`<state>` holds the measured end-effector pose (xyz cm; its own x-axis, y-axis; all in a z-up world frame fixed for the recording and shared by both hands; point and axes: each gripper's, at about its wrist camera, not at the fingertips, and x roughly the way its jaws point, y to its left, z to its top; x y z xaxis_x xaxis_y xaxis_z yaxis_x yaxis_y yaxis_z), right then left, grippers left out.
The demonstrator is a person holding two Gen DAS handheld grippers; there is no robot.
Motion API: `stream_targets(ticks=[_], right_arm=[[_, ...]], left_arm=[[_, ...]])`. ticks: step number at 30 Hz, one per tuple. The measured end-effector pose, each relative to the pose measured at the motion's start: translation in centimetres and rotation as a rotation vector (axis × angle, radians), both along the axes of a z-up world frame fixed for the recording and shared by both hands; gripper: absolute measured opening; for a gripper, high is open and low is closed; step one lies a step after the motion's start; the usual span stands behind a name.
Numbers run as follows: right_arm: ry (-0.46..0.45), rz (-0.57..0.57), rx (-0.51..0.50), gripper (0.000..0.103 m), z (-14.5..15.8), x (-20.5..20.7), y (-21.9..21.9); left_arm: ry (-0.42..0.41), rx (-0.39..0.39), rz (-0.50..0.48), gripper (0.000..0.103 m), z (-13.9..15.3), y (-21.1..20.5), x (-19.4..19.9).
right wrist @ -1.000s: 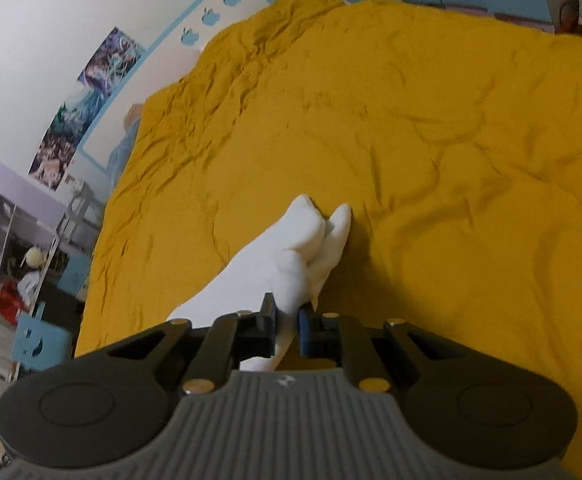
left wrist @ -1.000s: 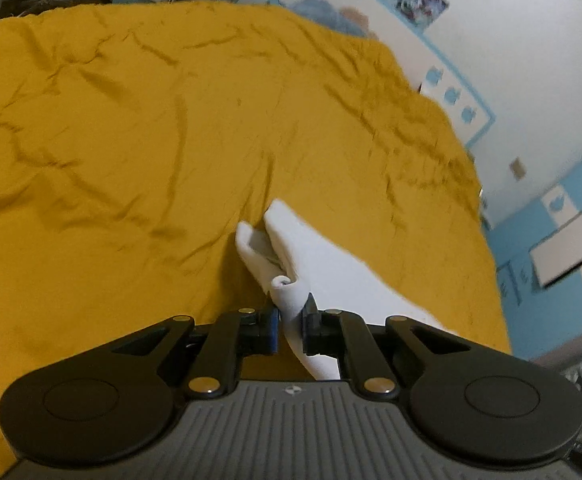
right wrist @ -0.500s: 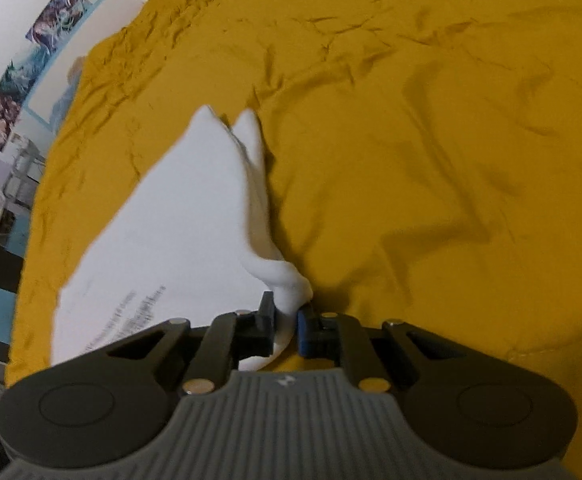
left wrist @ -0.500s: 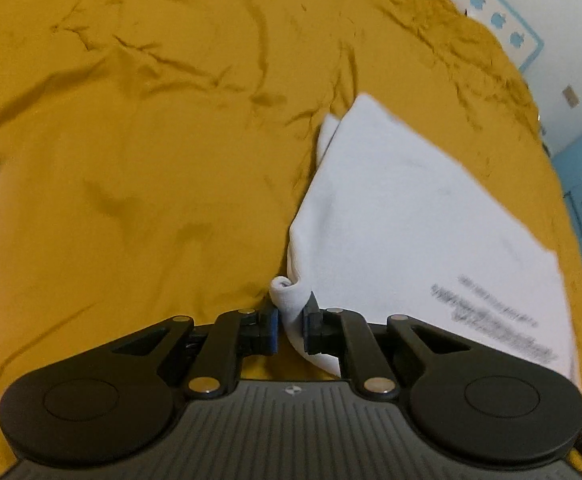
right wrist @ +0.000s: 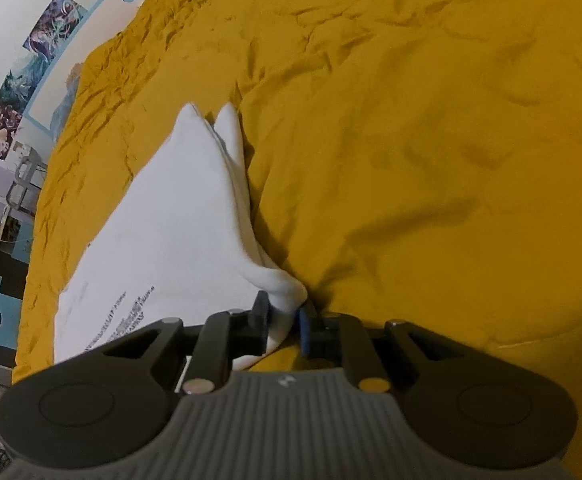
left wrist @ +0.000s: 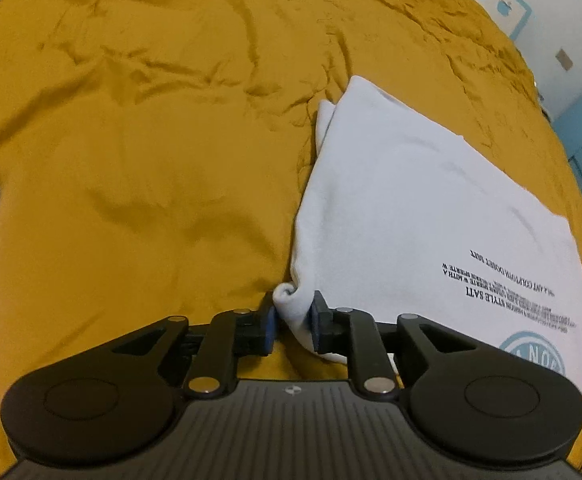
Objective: Fold small clothes
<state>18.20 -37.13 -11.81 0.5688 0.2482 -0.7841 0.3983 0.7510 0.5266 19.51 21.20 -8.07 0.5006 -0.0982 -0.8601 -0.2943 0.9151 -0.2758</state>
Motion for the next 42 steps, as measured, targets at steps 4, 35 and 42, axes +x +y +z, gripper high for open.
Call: stream_targets(ticks=[4, 35, 42], right_arm=[[0.006, -0.004, -0.109, 0.004, 1.9, -0.4, -0.7], [-0.162, 0.214, -0.058, 0.041, -3.0, 17.4, -0.1], [-0.179, 0.201, -0.006, 0.018, -4.6, 19.3, -0.4]], left_arm=[[0.017, 0.100, -0.007, 0.024, 2.0, 0.5, -0.3], [-0.175, 0.206, -0.548, 0.024, -2.3, -21.1, 20.2], [-0.169, 0.219, -0.513, 0.024, -4.6, -22.9, 23.8]])
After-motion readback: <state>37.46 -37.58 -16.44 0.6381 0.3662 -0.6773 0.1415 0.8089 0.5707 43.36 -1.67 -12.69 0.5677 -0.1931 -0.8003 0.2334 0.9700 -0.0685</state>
